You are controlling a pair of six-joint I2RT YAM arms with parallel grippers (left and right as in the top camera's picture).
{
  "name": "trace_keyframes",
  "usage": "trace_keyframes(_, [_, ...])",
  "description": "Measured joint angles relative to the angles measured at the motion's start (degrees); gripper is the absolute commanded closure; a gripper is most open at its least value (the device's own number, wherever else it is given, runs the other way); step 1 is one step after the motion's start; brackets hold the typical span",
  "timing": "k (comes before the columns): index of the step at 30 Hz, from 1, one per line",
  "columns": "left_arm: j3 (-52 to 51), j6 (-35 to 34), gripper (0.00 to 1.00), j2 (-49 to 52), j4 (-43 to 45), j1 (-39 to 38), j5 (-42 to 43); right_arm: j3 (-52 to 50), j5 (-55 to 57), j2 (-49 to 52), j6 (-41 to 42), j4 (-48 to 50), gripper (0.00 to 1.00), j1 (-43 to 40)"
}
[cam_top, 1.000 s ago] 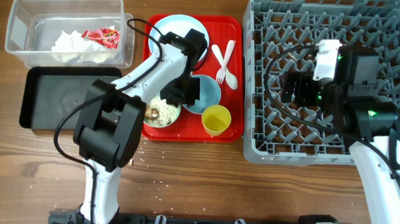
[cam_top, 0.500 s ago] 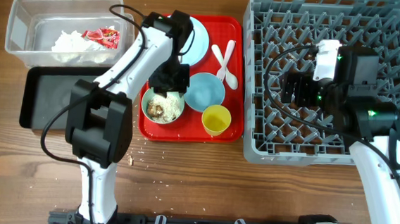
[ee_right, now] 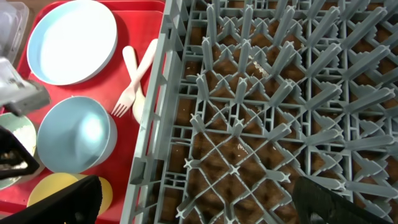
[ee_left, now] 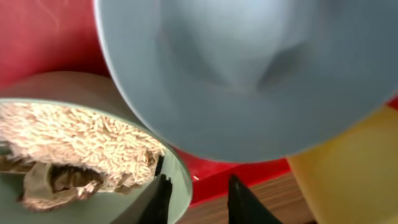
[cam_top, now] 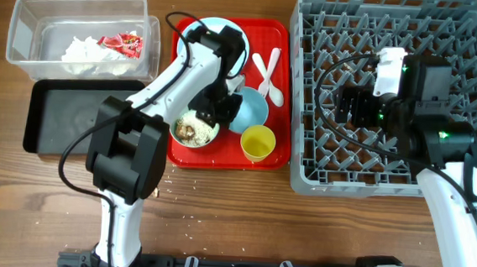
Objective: Sort waste into correct bins and load items into the dishwasher rack
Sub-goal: 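Grasp the rim of the green bowl with the left gripper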
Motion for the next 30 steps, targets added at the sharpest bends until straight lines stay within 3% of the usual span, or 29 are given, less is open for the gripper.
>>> trace_keyframes(6, [-4.44, 0.5, 0.96, 0.0, 3.45, -0.17, -0.33, 0.0, 0.0, 0.0, 0.0, 0.0, 0.0, 0.0])
trace_keyframes(16, [-4.55, 0.37, 0.96, -0.63, 2.56, -0.35, -1.57, 0.0, 0.0, 0.02, 0.0, 0.0, 0.0, 0.0])
trace_keyframes(21, [0.09, -1.07, 0.96, -1.86, -0.94, -0.35, -1.73, 0.0, 0.0, 0.02, 0.0, 0.07, 0.0, 0.0])
trace_keyframes(30, [4.92, -4.24, 0.96, -13.2, -2.43, 0.9, -1.07, 0.0, 0.0, 0.04, 0.0, 0.39, 0.0, 0.0])
